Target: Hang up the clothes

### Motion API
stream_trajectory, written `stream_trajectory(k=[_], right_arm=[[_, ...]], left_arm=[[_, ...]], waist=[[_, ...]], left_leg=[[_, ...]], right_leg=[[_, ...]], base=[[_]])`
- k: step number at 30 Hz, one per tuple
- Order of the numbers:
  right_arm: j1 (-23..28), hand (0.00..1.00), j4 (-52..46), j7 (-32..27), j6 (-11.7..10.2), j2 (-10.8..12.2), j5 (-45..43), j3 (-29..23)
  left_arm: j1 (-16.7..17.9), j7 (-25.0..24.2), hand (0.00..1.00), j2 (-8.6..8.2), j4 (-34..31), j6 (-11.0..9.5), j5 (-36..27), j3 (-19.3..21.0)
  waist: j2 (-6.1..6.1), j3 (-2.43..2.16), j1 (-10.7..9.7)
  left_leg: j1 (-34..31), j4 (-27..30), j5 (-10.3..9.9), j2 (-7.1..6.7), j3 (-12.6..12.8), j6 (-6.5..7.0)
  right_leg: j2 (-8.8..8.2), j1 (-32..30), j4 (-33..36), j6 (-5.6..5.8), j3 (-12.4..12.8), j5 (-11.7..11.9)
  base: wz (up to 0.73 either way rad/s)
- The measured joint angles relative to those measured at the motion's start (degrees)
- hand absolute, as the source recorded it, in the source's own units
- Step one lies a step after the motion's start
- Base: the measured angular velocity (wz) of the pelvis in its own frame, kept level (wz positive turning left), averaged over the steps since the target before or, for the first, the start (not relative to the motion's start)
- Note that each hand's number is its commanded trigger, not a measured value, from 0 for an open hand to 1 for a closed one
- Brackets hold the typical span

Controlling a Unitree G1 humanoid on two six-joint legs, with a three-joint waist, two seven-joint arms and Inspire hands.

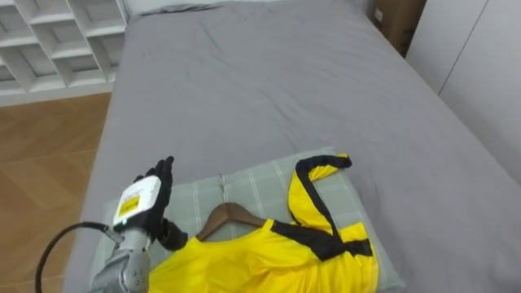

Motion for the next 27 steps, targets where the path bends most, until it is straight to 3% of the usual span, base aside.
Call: stream_trajectory(k=[10,23,27], right_arm=[[-2.0,0.0,0.4,1.1,0.5,0.0,0.0,0.6],[-3.5,0.0,0.5,0.7,0.7,0.2,-1.2,1.9],[-4.5,0.0,0.7,1.0,2.5,0.3,-2.3,1.4]], left_arm=[[-0.4,-8.9,0.0,0.18,11.3,0.1,-6.3,-1.0],[-0.5,-13.7,0.0,0.37,12.0,-0.2,-10.9,-0.7],[-0.5,-15.7,0.0,0.37,12.9,0.2,-10.8,-0.7]], waist=[[-0.12,0.11,-0.8],[-0.8,0.51,0.1],[-1.33,0.64,0.0]], left_leg=[[-3.3,1.4,0.2,0.18,-0.3,0.26],[-4.7,1.9,0.2,0.41,-0.4,0.26],[-4.9,1.2,0.5,0.35,-0.4,0.4]], right_leg=[[0.09,-2.3,0.1,-0.01,-0.9,0.0],[0.13,-4.0,1.3,-0.02,-1.2,0.0],[0.07,-4.4,1.4,-0.03,-1.1,-0.1]], base=[[0.05],[0.01],[0.0]])
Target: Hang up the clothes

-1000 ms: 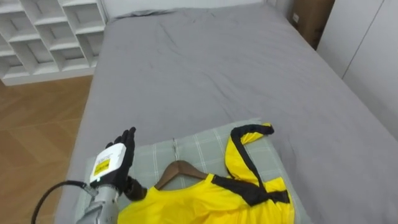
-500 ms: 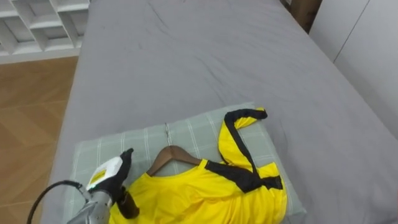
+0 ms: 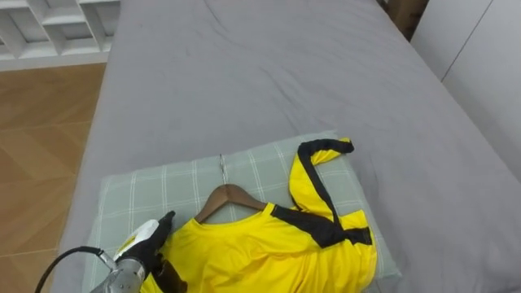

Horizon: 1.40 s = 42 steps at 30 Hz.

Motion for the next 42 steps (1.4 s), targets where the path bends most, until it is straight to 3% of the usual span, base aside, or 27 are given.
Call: stream_trajectory(k=[10,28,29,33,34,37,42], right_arm=[[-0.6,0.0,1.2,0.2,0.6,0.1,-0.1,0.0],[-1.7,0.0,1.0,-3.5,-0.1,0.1,1.5,1.3],[-1.6,0.0,1.1,-3.6,-0.1,0.1,1.9,1.4],[-1.4,0.0,1.1,-3.9,-0.1,0.1,3.1,1.9],[-1.3,0.0,1.1,-3.9,-0.2,0.1,3.3,1.9],[-1.0,0.0,1.2,-3.9,-0.3,0.1,3.7,2.3],[-0.9,0.0,1.3,-3.8,-0.3,0.1,4.7,2.5]], left_arm=[[-0.3,-0.8,0.0,-0.02,1.4,1.0,0.4,-0.1],[-1.2,0.4,0.01,-0.08,1.8,1.0,0.5,-0.2],[-1.2,0.7,0.06,-0.08,1.8,1.0,0.5,-0.2],[-1.2,2.3,0.6,-0.02,2.5,1.0,0.6,-0.1],[-1.3,2.9,0.67,-0.01,2.5,1.0,1.0,0.0],[-1.7,4.8,0.81,0.24,2.5,1.0,1.1,0.1],[-2.2,7.1,0.82,0.65,2.5,0.9,1.0,2.2]], waist=[[-0.18,-0.07,-0.3],[-0.14,-0.07,-0.3],[-0.14,-0.07,-0.3],[-0.42,0.02,0.0],[-0.44,0.02,-0.1],[-0.58,0.01,-0.1],[-0.93,0.01,0.0]], left_leg=[[0.0,0.7,0.3,-0.03,0.3,0.08],[-1.5,1.8,0.7,0.65,0.2,-0.05],[-1.6,1.8,0.8,0.65,0.2,-0.05],[-1.7,1.8,1.0,0.75,0.8,-0.14],[-1.8,1.8,1.2,0.77,0.9,-0.18],[-2.0,1.9,1.3,0.87,0.9,-0.21],[-1.9,1.9,1.3,0.91,1.7,-0.17]], right_leg=[[-0.06,-0.1,0.2,-0.11,0.5,-0.3],[0.04,-2.8,4.5,-0.56,0.5,-1.2],[0.01,-3.0,4.8,-0.57,0.5,-1.3],[-0.05,-4.0,6.0,-0.75,1.4,-1.6],[-0.06,-4.4,6.1,-0.77,1.5,-1.6],[0.02,-4.5,5.9,-0.8,1.4,-1.6],[-0.03,-4.5,5.7,-0.77,2.0,-1.6]], base=[[-0.01],[0.0],[0.0],[-0.08],[-0.06],[0.0],[-0.04]])
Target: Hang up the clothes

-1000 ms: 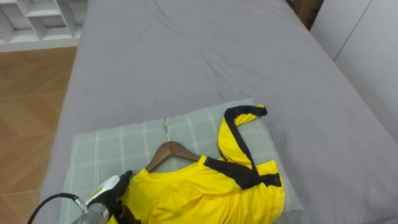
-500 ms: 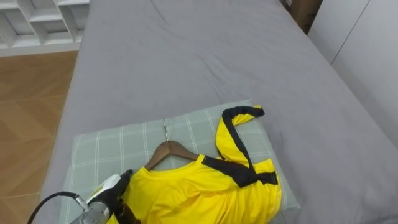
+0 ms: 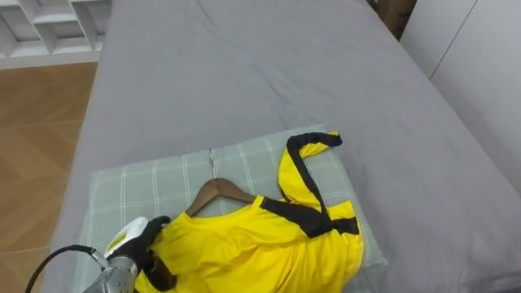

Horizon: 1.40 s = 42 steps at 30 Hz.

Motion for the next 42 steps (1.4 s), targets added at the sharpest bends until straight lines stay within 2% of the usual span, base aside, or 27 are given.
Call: stream_trajectory(k=[5,17,18,21,26,30,34,42], right_arm=[[-0.1,0.0,0.1,0.0,-0.2,0.1,0.0,0.9],[-0.2,0.0,0.1,-0.2,-0.3,0.1,0.8,1.0],[-0.2,0.0,0.1,-0.2,-0.3,0.1,0.9,1.0],[-0.4,0.0,0.0,-0.2,-0.3,0.2,0.9,1.2],[-0.7,0.0,0.0,-0.2,-0.4,0.2,0.8,1.3],[-0.8,0.0,0.0,-0.2,-0.4,0.2,0.9,1.7],[-1.2,0.0,-0.1,-0.3,-0.5,0.3,0.8,2.9],[-0.9,0.0,-0.3,-0.7,-1.0,0.3,1.2,3.4]], left_arm=[[0.0,0.0,0.83,0.38,0.0,0.0,0.0,-0.1],[0.0,0.0,0.95,-0.31,0.9,0.1,0.6,-0.2],[0.0,0.0,1.0,-0.31,0.9,0.1,0.6,-0.2],[0.0,-0.1,1.0,-0.32,1.5,-0.2,0.7,-1.4],[-0.2,-0.2,1.0,-0.41,1.6,-0.1,0.3,-1.1],[-0.2,-0.2,1.0,-0.39,1.7,-0.1,-0.1,-1.1],[-0.3,-0.2,1.0,-0.31,2.0,-0.2,-0.6,-1.2],[-0.3,-0.2,1.0,-0.26,1.9,-0.4,-1.2,-1.3]], waist=[[-0.39,0.07,-0.1],[-0.24,0.15,-0.1],[-0.24,0.15,0.0],[-0.25,0.15,-0.1],[-0.29,0.17,0.0],[-0.53,0.32,0.1],[-1.06,0.65,0.1],[-0.93,0.6,0.2]], left_leg=[[-0.3,0.0,0.0,-0.01,0.0,-0.01],[-1.5,0.0,0.0,0.07,-0.1,-0.01],[-1.6,0.0,0.0,0.08,0.0,-0.01],[-1.7,0.0,0.0,0.08,0.0,-0.01],[-2.3,-0.3,0.0,0.08,0.0,-0.01],[-2.3,-0.5,0.0,0.04,0.2,-0.02],[-2.2,-0.7,0.0,0.03,0.4,-0.05],[-2.0,-0.1,0.0,0.17,0.5,-0.04]], right_leg=[[0.0,-0.2,-0.2,0.0,0.0,0.0],[0.08,-1.4,-0.1,-0.02,0.1,0.0],[0.09,-1.6,0.0,-0.02,0.1,0.0],[0.09,-1.8,0.1,-0.03,0.1,0.0],[0.09,-2.5,0.1,-0.03,0.1,0.0],[0.07,-2.7,0.0,-0.03,0.2,0.0],[0.0,-2.6,-0.1,-0.05,0.2,0.0],[0.1,-1.4,-1.2,-0.07,-0.4,0.1]], base=[[0.0],[0.0],[0.0],[0.0],[0.0],[0.0],[0.0],[0.03]])
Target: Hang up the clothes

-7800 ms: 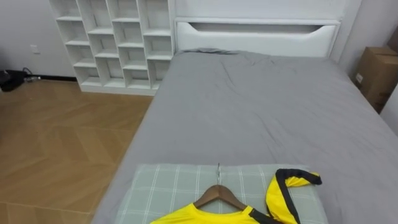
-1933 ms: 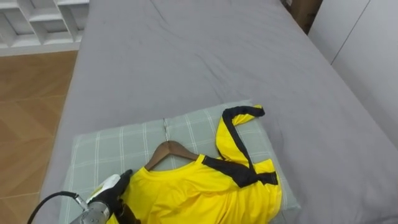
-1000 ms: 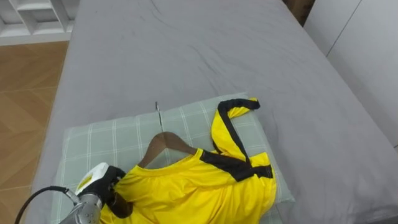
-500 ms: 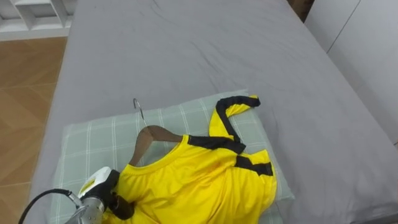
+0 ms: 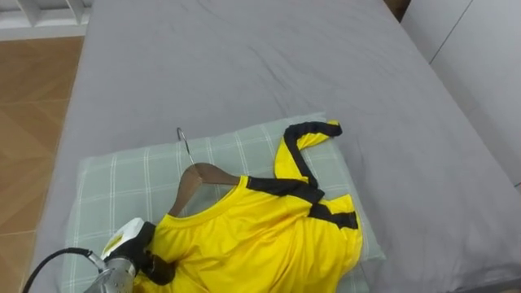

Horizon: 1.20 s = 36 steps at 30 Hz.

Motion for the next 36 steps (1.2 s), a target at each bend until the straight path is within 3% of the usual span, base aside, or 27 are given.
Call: stream_trajectory(k=[7,12,14,16,17,19,24,27,36], right_arm=[[1.2,0.0,-1.4,0.4,-0.5,-0.5,-2.9,-1.5],[2.7,0.0,-1.3,-0.3,-0.8,-0.9,-6.2,-6.3],[3.4,0.0,-1.3,-0.8,-0.7,-1.0,-7.3,-7.6],[3.8,0.0,-1.2,-1.3,-0.6,-1.7,-9.7,-9.3],[3.9,0.0,-1.2,-1.5,-0.6,-2.0,-10.2,-9.7],[4.5,0.0,-1.3,-1.7,-0.4,-3.4,-11.6,-13.0],[4.6,0.0,-1.4,-4.0,0.2,-6.9,-13.6,-15.4],[4.8,0.0,-1.4,-4.9,0.5,-7.2,-15.0,-17.0],[5.7,0.0,-6.0,-7.3,1.3,-7.4,-21.7,-20.5]], left_arm=[[0.6,-0.5,1.0,-0.01,-6.6,-0.1,4.2,0.1],[2.6,-0.2,1.0,0.25,-14.0,-0.1,6.1,0.1],[3.1,0.3,1.0,0.25,-15.1,-0.2,7.0,0.2],[5.6,1.1,1.0,0.26,-17.0,-0.2,8.4,0.7],[6.4,1.1,1.0,0.29,-18.1,0.0,9.4,0.8],[9.2,1.1,1.0,0.97,-24.0,0.4,11.8,0.8],[11.0,1.1,1.0,3.21,-28.0,0.9,11.8,0.8],[11.3,1.2,1.0,4.34,-28.8,0.9,11.8,0.8],[12.8,2.2,1.0,4.8,-34.2,0.8,11.2,1.4]], waist=[[1.35,-0.43,1.8],[2.18,-1.33,2.8],[1.93,-1.69,2.9],[1.45,-2.53,2.9],[1.3,-2.69,2.8],[0.9,-3.13,2.6],[0.31,-3.22,3.0],[-0.06,-3.25,3.0],[-0.68,-3.37,3.2]], left_leg=[[1.8,-0.4,0.0,-0.06,-0.3,0.01],[7.5,-3.4,0.1,-1.07,-0.7,-0.13],[10.1,-4.0,0.1,-1.34,-0.8,-0.17],[13.6,-5.2,0.1,-1.67,-0.8,-0.24],[14.1,-5.2,0.1,-1.7,-0.8,-0.28],[15.1,-5.4,0.0,-1.84,-1.3,-0.37],[17.3,-6.0,0.1,-2.11,-1.6,-0.43],[18.4,-6.2,0.1,-2.24,-1.9,-0.44],[19.7,-6.7,0.1,-2.59,-2.4,-0.44]], right_leg=[[0.15,2.7,-1.6,0.02,-0.9,0.3],[-0.31,8.5,-4.0,0.22,-1.6,0.4],[-0.36,11.5,-5.0,0.23,-1.9,0.4],[-0.47,15.0,-6.4,0.35,-2.0,0.3],[-0.44,15.9,-7.0,0.35,-2.1,0.3],[-0.41,17.5,-7.8,0.36,-2.9,0.3],[-0.58,19.8,-8.2,0.41,-3.6,0.3],[-0.54,21.3,-8.9,0.56,-3.7,0.4],[-0.69,22.1,-8.9,0.67,-4.3,0.3]], base=[[0.07],[0.06],[0.06],[0.0],[0.1],[0.19],[0.05],[0.05],[0.02]])
